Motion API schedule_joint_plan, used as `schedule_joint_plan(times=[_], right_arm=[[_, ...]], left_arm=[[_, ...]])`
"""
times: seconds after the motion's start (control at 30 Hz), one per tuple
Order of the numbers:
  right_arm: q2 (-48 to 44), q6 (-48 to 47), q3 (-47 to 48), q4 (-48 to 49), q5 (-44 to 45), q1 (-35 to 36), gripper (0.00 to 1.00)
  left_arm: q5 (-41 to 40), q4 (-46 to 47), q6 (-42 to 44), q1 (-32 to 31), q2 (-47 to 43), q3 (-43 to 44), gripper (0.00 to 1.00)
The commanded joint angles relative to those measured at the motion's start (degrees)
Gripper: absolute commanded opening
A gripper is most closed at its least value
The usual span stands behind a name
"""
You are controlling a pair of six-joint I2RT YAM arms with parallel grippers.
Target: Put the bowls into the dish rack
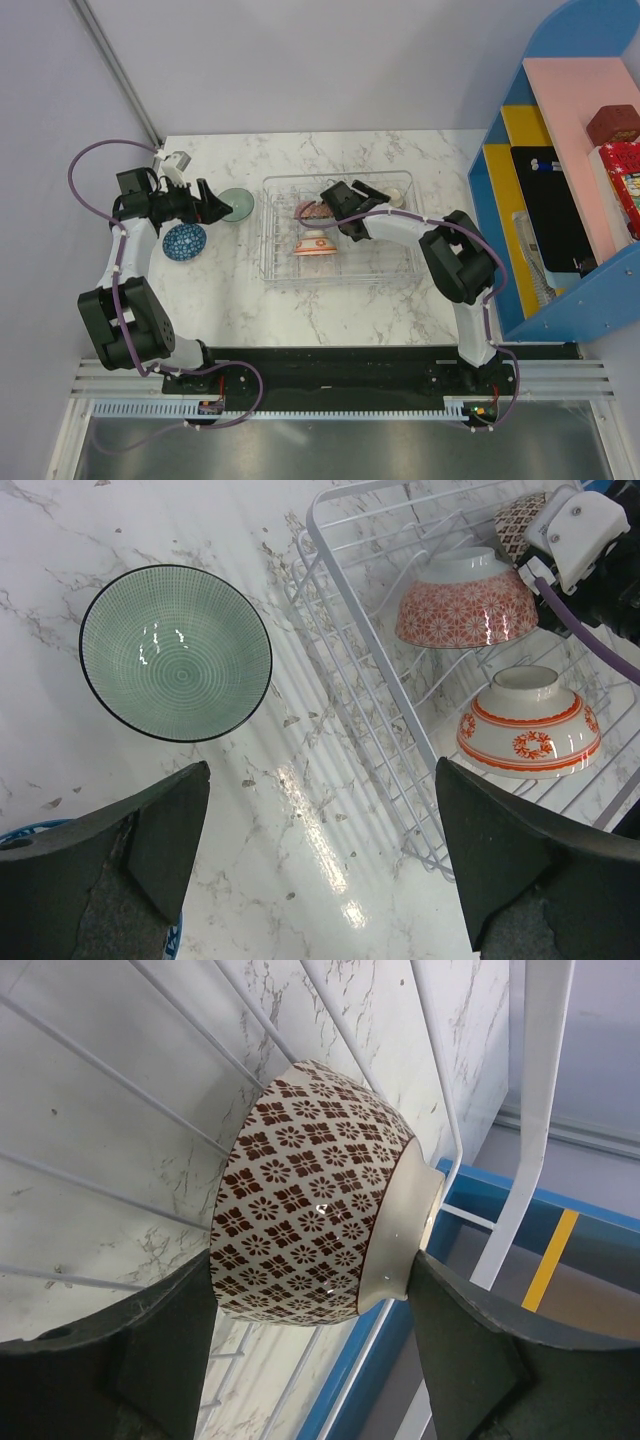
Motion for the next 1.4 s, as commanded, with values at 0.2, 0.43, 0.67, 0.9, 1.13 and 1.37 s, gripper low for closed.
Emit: schedule_joint_plan(times=[0.2,0.43,0.67,0.9,1.13,1.37], right_arm=[[-2.50,0.50,-1.67,-1.58,-2.82,-0.20,0.98],[-8.99,2.97,-0.88,-8.95,-9.93,-0.20,0.98],[-18.14,5.60,-0.70,-16.52,-19.24,-0.20,0.98],[-32.71,7.10,0.18,-21.80,-29.60,-0.72,0.98],[-43.46,8.67,-2.19,-18.29,-39.91,-8.97,0.98],[-48.47,12.72,-4.30,-13.46,-36.75,-11.97,0.98]], left_arm=[[2.08,2.14,-1.11,0.28,-2.23,-0.30,1.00],[0.67,0.91,1.17,0.28,-1.36,0.92,1.00],[-1.96,0.20,2.85,0.11,2.60,3.47,1.00],[-6.88,0.55,4.87,-0.51,8.66,7.86,1.00],[-18.63,3.18,5.92,-5.07,16.65,12.17,1.00],[-26.13,4.51,6.10,-9.29,24.21,15.95,1.00]])
